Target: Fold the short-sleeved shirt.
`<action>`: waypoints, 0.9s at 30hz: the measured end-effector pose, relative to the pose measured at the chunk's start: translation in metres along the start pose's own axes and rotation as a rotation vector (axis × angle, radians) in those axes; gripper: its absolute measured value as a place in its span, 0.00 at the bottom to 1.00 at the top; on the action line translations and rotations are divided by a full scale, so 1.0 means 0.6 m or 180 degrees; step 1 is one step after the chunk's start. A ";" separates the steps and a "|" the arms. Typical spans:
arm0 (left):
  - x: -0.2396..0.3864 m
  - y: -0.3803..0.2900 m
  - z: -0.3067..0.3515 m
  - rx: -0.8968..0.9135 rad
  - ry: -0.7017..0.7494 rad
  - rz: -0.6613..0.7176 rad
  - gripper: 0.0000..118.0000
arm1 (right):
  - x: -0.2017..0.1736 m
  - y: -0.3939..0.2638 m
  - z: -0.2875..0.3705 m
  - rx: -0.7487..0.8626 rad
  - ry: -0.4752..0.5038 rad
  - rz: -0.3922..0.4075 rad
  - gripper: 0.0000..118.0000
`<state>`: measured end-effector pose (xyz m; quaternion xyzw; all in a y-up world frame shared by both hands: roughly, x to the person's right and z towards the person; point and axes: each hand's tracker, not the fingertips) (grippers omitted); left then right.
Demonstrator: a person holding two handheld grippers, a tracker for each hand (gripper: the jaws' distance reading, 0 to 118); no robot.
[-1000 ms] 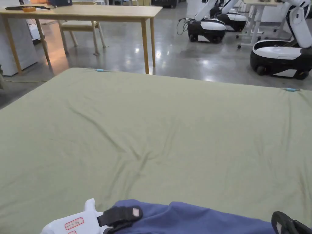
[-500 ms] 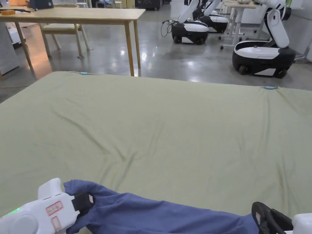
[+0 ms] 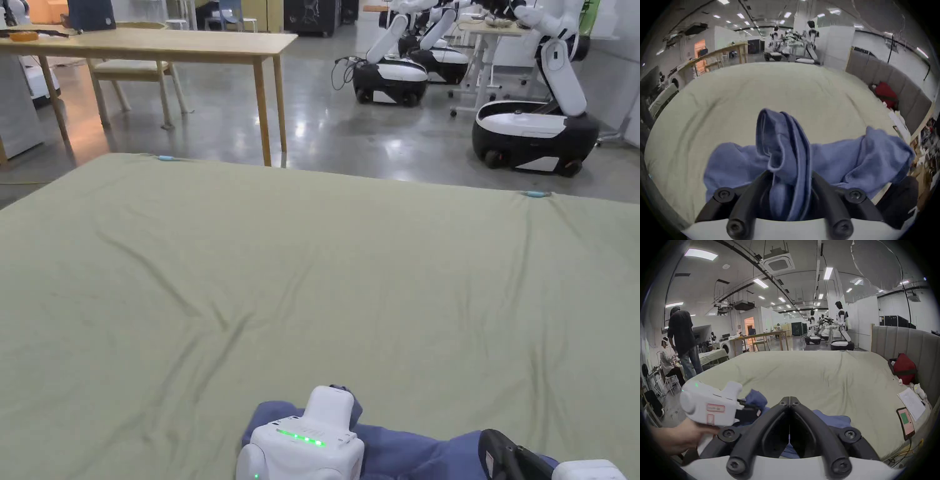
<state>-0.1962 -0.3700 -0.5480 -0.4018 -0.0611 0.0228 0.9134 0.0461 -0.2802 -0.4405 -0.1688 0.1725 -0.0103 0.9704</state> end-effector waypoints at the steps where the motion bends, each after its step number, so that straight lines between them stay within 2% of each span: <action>1: -0.007 -0.002 -0.004 -0.0064 -0.0078 0.0001 0.45 | 0.005 -0.001 0.003 0.0005 0.0006 -0.0016 0.01; 2: -0.012 0.002 0.003 -0.0110 -0.0201 0.0056 0.73 | 0.011 -0.003 0.005 0.0004 0.0010 -0.0022 0.01; 3: -0.019 0.009 0.017 -0.0076 -0.0325 0.0124 0.85 | 0.014 -0.005 0.008 0.0005 0.0016 -0.0019 0.01; 7: -0.065 0.041 0.117 0.0575 -0.0612 0.0488 0.86 | 0.026 -0.011 0.012 0.0003 0.0045 -0.0076 0.01; 11: -0.138 0.038 0.167 0.0730 -0.0466 0.0882 0.87 | 0.033 -0.023 0.008 0.0001 0.0064 -0.0155 0.01; 12: -0.150 0.034 0.158 0.0638 -0.0516 0.0969 0.80 | 0.034 -0.026 0.005 -0.0011 0.0065 -0.0178 0.01; 13: -0.158 0.025 0.151 0.0535 -0.0576 0.1023 0.64 | 0.034 -0.029 0.002 -0.0033 0.0064 -0.0198 0.01; 15: -0.153 0.008 0.129 0.0359 -0.0630 0.0974 0.12 | 0.034 -0.033 -0.001 -0.0050 0.0073 -0.0245 0.01; 17: -0.121 -0.011 0.094 0.0198 -0.0722 0.0842 0.12 | 0.032 -0.032 0.000 -0.0047 0.0111 -0.0296 0.01; 21: -0.045 -0.034 0.035 0.0077 -0.1233 0.0802 0.12 | 0.028 -0.032 0.003 -0.0052 0.0122 -0.0238 0.01; 24: 0.010 -0.038 -0.002 -0.0141 -0.1294 0.0658 0.12 | 0.031 -0.032 0.012 -0.0059 0.0094 -0.0216 0.01; 27: 0.023 -0.038 -0.004 -0.0048 -0.1261 0.0652 0.12 | 0.038 -0.033 0.017 -0.0075 0.0053 -0.0195 0.01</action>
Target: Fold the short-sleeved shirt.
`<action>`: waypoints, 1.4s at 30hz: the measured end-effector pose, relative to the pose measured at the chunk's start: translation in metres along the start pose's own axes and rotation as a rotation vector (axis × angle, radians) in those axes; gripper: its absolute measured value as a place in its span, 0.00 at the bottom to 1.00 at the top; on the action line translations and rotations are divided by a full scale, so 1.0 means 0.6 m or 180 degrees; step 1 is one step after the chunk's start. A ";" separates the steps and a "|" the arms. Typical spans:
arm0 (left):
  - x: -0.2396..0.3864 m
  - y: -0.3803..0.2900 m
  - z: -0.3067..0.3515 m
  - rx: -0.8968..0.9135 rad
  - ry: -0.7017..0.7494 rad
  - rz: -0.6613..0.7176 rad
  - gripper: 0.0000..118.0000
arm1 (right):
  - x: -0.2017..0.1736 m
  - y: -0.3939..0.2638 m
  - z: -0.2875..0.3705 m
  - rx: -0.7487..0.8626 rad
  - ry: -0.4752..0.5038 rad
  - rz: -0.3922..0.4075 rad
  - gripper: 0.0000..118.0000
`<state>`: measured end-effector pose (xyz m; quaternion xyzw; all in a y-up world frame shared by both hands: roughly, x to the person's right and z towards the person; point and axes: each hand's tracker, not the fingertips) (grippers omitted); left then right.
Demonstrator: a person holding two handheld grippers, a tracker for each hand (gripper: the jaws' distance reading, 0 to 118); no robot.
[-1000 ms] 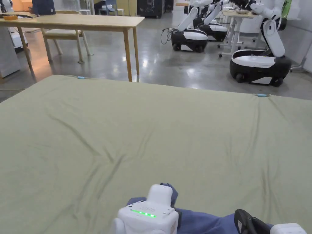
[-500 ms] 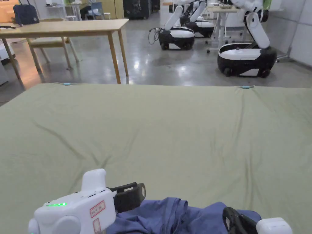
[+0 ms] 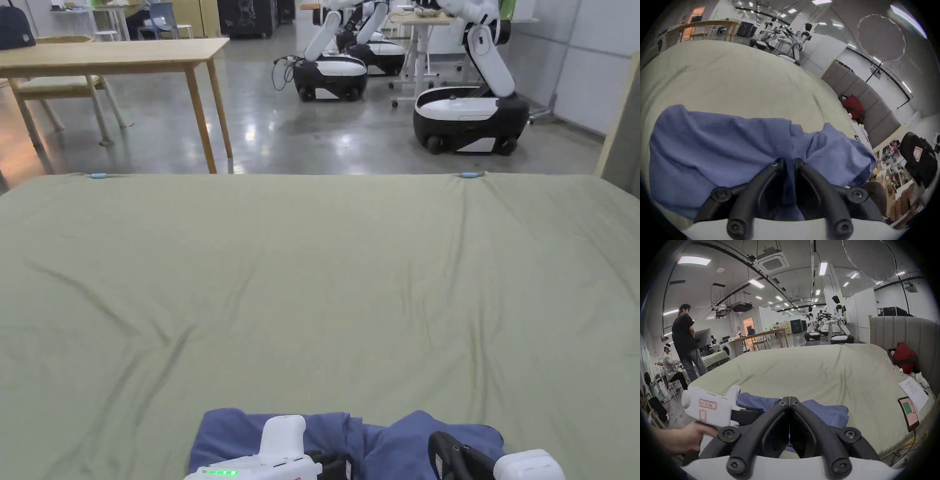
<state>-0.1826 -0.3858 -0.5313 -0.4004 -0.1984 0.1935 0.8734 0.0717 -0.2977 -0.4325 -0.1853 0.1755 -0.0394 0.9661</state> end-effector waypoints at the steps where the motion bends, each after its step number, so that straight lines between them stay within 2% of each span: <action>1: -0.006 0.004 0.005 0.0003 0.0001 0.0004 0.12 | 0.002 0.000 0.001 -0.0005 -0.0007 -0.0004 0.01; 4: -0.024 0.010 0.045 0.0090 0.0117 0.0140 0.12 | 0.002 0.001 -0.002 -0.0030 -0.0020 -0.0018 0.01; 10: -0.032 0.023 0.137 0.0404 0.0126 -0.0063 0.12 | -0.021 0.000 -0.031 -0.0113 0.0071 0.0035 0.01; 11: -0.052 0.021 0.146 0.0446 0.0073 0.0053 0.16 | -0.025 0.000 -0.036 -0.0141 0.0132 -0.0016 0.01; 13: -0.092 0.017 0.171 0.0459 -0.0088 0.0428 0.76 | -0.033 0.000 -0.037 -0.0130 0.0162 -0.0071 0.01; 14: -0.115 0.012 0.186 0.0484 -0.0190 0.0508 0.96 | -0.038 0.000 -0.036 -0.0123 0.0166 -0.0082 0.01; 15: -0.139 0.008 0.204 0.0643 -0.0308 0.0579 1.00 | -0.043 0.001 -0.035 -0.0128 0.0177 -0.0084 0.01; 19: -0.254 -0.003 0.253 0.0838 0.0104 0.1061 1.00 | -0.061 -0.003 -0.049 -0.0225 0.0191 0.0051 0.01; 20: -0.279 -0.010 0.257 0.0885 0.0075 0.1239 1.00 | -0.065 -0.003 -0.053 -0.0244 0.0197 0.0064 0.01; 22: -0.320 -0.028 0.233 0.0697 -0.0335 0.1792 1.00 | -0.074 -0.002 -0.057 -0.0266 0.0223 0.0070 0.01; 24: -0.342 -0.050 0.190 0.0425 -0.1042 0.2214 1.00 | -0.083 0.000 -0.060 -0.0271 0.0241 0.0098 0.01; 25: -0.340 -0.058 0.173 0.0613 -0.1272 0.2198 1.00 | -0.086 0.001 -0.062 -0.0283 0.0257 0.0113 0.01; 26: -0.328 -0.050 0.165 0.0721 -0.1292 0.2126 1.00 | -0.089 0.001 -0.064 -0.0298 0.0268 0.0130 0.01; 29: -0.295 -0.038 0.114 0.0570 -0.1541 0.2269 1.00 | -0.092 0.000 -0.066 -0.0328 0.0233 0.0178 0.01; 30: -0.286 -0.034 0.094 0.0523 -0.1629 0.2322 0.97 | -0.091 0.000 -0.066 -0.0336 0.0230 0.0167 0.01; 31: -0.276 -0.026 0.084 0.0516 -0.1514 0.2305 0.87 | -0.090 0.001 -0.065 -0.0341 0.0227 0.0152 0.01; 32: -0.268 -0.020 0.080 0.0500 -0.1401 0.2303 0.54 | -0.090 0.001 -0.064 -0.0343 0.0214 0.0153 0.01; 33: -0.256 -0.022 0.081 0.0514 -0.1222 0.2369 0.11 | -0.089 0.002 -0.063 -0.0341 0.0185 0.0170 0.01; 35: -0.259 -0.043 0.060 0.0392 -0.0830 0.2817 0.10 | -0.084 0.003 -0.058 -0.0329 0.0144 0.0183 0.01; 36: -0.265 -0.058 0.056 0.0494 -0.0885 0.3016 0.10 | -0.080 0.004 -0.055 -0.0323 0.0129 0.0173 0.01; 37: -0.270 -0.059 0.063 0.0648 -0.1093 0.2847 0.10 | -0.077 0.005 -0.054 -0.0323 0.0112 0.0163 0.01; 40: -0.256 -0.038 0.106 0.0797 -0.0760 0.2608 0.10 | -0.068 0.010 -0.050 -0.0324 0.0052 0.0172 0.01; 42: -0.269 -0.028 0.162 0.1163 -0.0499 0.2535 0.11 | -0.064 0.012 -0.048 -0.0317 0.0018 0.0167 0.01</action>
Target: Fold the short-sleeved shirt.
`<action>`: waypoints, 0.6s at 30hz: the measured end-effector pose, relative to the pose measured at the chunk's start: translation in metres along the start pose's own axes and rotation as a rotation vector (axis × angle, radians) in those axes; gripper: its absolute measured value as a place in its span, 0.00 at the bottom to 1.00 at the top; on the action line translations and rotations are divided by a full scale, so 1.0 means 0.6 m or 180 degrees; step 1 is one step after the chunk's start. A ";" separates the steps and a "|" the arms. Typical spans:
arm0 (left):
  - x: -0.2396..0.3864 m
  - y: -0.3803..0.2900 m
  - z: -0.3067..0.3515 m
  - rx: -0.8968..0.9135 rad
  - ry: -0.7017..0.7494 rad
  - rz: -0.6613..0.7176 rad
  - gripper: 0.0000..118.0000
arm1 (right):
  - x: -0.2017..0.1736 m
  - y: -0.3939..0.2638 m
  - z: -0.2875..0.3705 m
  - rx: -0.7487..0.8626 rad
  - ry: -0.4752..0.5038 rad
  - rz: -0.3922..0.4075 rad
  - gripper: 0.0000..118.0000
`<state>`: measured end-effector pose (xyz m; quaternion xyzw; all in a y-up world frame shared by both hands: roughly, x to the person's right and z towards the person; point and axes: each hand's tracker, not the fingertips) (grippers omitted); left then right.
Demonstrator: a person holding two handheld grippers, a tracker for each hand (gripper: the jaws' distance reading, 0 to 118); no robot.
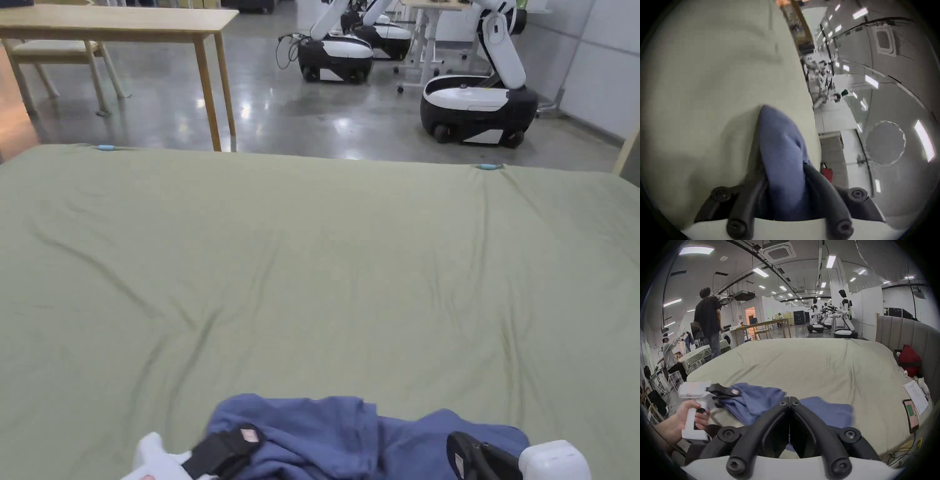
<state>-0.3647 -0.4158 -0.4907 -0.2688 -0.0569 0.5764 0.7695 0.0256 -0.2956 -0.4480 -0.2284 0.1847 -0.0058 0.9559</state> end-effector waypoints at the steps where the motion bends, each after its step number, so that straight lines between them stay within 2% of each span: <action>1: 0.008 0.017 0.024 0.0222 0.0167 -0.0118 0.10 | 0.002 0.000 0.001 0.0011 -0.0007 -0.0011 0.01; 2: 0.017 0.035 0.041 0.0346 0.0288 -0.0346 0.10 | 0.002 0.000 0.002 0.0027 -0.0012 -0.0024 0.01; 4: 0.033 0.068 0.061 0.0380 0.0618 -0.1067 0.10 | 0.001 0.001 0.001 0.0036 0.0005 -0.0042 0.01; 5: 0.041 0.071 0.066 0.0397 0.0733 -0.1215 0.11 | 0.001 0.000 0.001 0.0036 0.0022 -0.0038 0.01; 7: 0.060 0.067 0.067 0.0382 0.0570 -0.1207 0.11 | -0.001 0.000 -0.001 0.0040 0.0040 -0.0013 0.01; 9: 0.108 0.037 0.056 0.0414 0.0479 -0.1604 0.11 | -0.002 -0.001 -0.001 0.0053 0.0060 -0.0034 0.01; 15: 0.251 -0.142 -0.034 -0.0161 0.0411 -0.3686 0.11 | 0.011 -0.004 0.020 0.0096 0.0001 0.0008 0.01; 17: 0.259 -0.214 -0.076 -0.0393 0.0616 -0.4451 0.11 | 0.021 -0.004 0.028 0.0113 -0.0059 -0.0003 0.01; 18: 0.254 -0.254 -0.097 -0.0483 0.0868 -0.4991 0.11 | 0.026 -0.004 0.032 0.0113 -0.0086 -0.0007 0.01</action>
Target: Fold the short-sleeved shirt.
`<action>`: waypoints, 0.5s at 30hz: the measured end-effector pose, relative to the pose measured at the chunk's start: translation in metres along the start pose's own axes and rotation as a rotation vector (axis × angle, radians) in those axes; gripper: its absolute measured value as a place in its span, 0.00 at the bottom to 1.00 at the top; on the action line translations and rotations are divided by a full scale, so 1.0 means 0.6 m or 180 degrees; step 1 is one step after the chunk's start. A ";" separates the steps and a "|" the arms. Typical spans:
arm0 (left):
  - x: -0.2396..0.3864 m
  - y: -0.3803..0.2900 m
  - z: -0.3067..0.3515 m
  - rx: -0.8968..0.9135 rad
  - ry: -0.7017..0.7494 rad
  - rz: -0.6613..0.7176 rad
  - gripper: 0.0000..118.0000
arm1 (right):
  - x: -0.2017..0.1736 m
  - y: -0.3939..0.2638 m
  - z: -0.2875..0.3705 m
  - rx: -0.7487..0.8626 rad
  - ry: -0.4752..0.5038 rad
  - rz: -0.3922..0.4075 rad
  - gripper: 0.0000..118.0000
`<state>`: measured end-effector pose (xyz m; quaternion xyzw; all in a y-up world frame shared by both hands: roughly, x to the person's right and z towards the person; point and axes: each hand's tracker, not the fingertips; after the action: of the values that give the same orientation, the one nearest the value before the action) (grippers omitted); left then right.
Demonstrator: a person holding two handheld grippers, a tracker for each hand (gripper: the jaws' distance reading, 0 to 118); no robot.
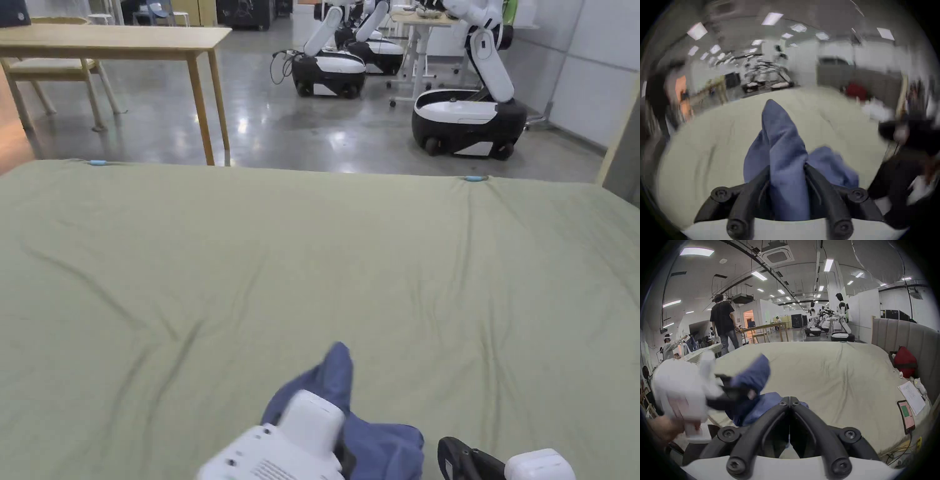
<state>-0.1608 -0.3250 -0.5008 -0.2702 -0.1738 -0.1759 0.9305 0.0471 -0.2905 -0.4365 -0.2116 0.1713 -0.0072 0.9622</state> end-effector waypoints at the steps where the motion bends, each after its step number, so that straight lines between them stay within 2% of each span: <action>1: 0.032 -0.010 -0.016 -0.0164 0.0164 -0.0457 0.10 | 0.004 0.000 0.004 0.0008 -0.0020 -0.0001 0.01; 2: 0.055 -0.018 -0.032 -0.0260 0.0266 -0.0732 0.10 | 0.007 0.000 0.007 0.0018 -0.0029 -0.0006 0.01; 3: 0.067 -0.027 -0.046 -0.0323 0.0344 -0.0820 0.10 | 0.012 0.000 0.009 0.0022 -0.0029 -0.0021 0.01; 4: 0.069 -0.034 -0.057 -0.0358 0.0303 -0.0637 0.11 | 0.016 0.001 0.010 0.0013 -0.0024 -0.0041 0.01; 5: 0.059 -0.035 -0.054 -0.0403 0.0255 -0.0474 0.16 | 0.018 0.000 0.010 0.0007 -0.0022 -0.0049 0.01; 6: 0.050 -0.029 -0.051 -0.0441 0.0172 -0.0259 0.29 | 0.021 -0.001 0.010 0.0002 -0.0021 -0.0052 0.01; 7: 0.043 -0.019 -0.041 -0.0380 0.0077 -0.0121 0.36 | 0.023 -0.001 0.009 -0.0008 -0.0019 -0.0051 0.01; 8: 0.033 -0.008 -0.023 -0.0269 -0.0023 0.0004 0.36 | 0.025 -0.001 0.008 -0.0020 -0.0012 -0.0049 0.01; 9: 0.012 0.000 -0.013 -0.0092 -0.0143 0.0256 0.64 | 0.027 -0.002 0.007 -0.0030 -0.0006 -0.0051 0.01; 10: -0.008 0.013 0.010 0.0063 -0.0278 0.0520 0.85 | 0.028 -0.003 0.007 -0.0032 0.0001 -0.0061 0.01; 11: -0.033 0.023 0.035 0.0295 -0.0354 0.0798 0.90 | 0.030 -0.003 0.006 -0.0034 0.0013 -0.0076 0.01; 13: -0.078 0.033 0.067 0.0523 -0.0536 0.1412 0.90 | 0.031 -0.003 0.005 -0.0035 0.0022 -0.0110 0.01; 15: -0.124 0.012 0.063 0.0477 -0.0664 0.2019 0.91 | 0.033 -0.004 0.005 -0.0029 0.0047 -0.0161 0.01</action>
<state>-0.2319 -0.2808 -0.5051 -0.2582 -0.1877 0.1640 0.9334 0.0672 -0.2933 -0.4394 -0.2201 0.1731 -0.0322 0.9594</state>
